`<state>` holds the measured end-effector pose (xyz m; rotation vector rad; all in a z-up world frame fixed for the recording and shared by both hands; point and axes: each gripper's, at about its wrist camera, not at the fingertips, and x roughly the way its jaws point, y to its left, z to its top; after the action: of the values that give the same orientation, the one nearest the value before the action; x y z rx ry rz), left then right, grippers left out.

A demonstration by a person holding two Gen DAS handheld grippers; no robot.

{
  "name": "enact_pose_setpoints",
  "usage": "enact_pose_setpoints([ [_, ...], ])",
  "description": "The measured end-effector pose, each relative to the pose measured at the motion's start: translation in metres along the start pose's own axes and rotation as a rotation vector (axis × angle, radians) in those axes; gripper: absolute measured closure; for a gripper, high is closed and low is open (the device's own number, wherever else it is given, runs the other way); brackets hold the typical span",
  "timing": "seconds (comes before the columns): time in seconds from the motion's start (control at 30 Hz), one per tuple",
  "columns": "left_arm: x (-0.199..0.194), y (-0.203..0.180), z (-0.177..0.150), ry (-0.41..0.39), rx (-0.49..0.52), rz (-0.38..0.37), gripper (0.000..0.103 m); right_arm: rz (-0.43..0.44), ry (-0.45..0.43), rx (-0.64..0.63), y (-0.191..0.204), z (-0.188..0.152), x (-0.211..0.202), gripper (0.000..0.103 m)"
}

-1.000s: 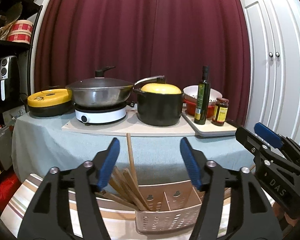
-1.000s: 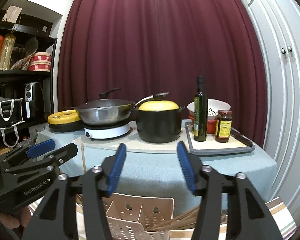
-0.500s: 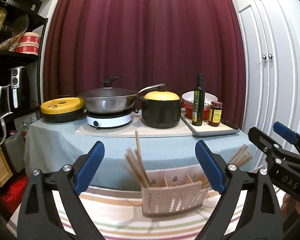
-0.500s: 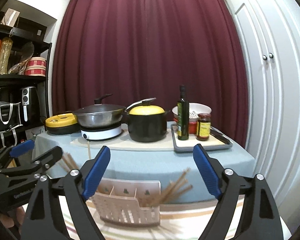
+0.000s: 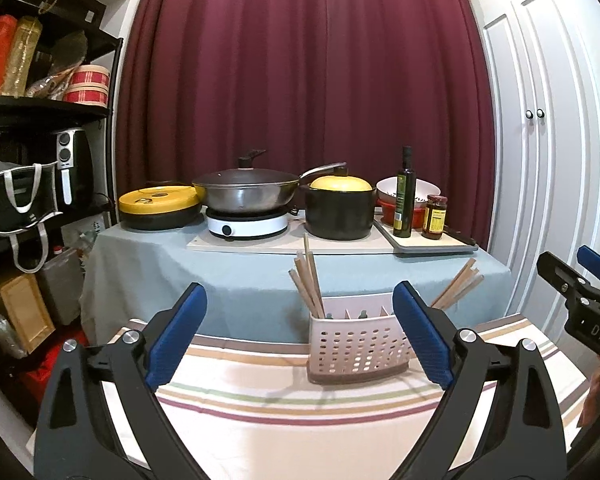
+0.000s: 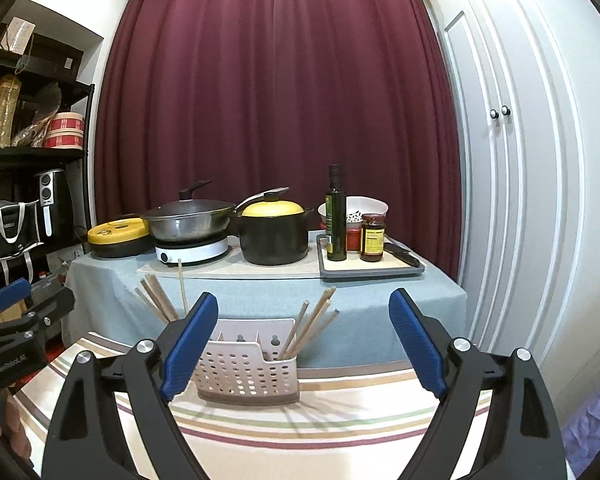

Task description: Organize utensils

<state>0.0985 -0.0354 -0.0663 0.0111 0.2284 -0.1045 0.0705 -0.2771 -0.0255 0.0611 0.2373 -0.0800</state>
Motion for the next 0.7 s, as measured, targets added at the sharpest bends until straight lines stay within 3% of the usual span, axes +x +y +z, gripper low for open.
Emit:
enact_pose_setpoints([
  [0.37,-0.05,0.004,0.01,-0.05,-0.021,-0.005,0.01,-0.01,-0.032,-0.007,-0.003,0.009,-0.038,0.018],
  [0.7,-0.066,0.002,0.01,-0.065,-0.018,-0.007,0.01,-0.012,-0.043,-0.009,-0.003,0.012,-0.054,0.018],
])
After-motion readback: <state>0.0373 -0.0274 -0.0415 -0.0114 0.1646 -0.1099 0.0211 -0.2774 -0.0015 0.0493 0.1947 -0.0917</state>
